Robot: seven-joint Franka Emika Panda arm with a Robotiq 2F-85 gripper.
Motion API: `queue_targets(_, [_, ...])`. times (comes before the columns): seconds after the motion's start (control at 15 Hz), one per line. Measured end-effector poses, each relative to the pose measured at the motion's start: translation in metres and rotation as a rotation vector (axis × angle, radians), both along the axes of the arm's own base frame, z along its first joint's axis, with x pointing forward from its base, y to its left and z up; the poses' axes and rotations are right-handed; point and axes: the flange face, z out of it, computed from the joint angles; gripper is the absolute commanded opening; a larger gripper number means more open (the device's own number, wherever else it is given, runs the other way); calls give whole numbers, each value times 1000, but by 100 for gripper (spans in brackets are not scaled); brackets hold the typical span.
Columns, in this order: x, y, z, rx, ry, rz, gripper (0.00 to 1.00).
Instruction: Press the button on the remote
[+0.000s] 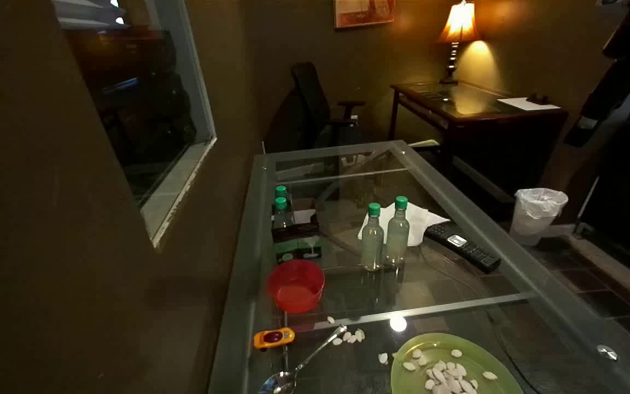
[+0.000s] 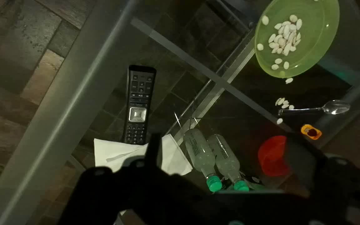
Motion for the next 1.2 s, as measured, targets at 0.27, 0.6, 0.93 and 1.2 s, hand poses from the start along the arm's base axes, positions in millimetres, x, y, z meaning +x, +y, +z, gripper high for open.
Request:
queue_targets(0.27, [0,0,0,0,0,0,100])
queue_targets(0.6, [4,-3,-13,23,36,-9,100])
queue_targets(0.93, [31,-25,-74,134,128,-42,51])
queue_targets(1.2, [67,-35,-115,180,103,-48,24])
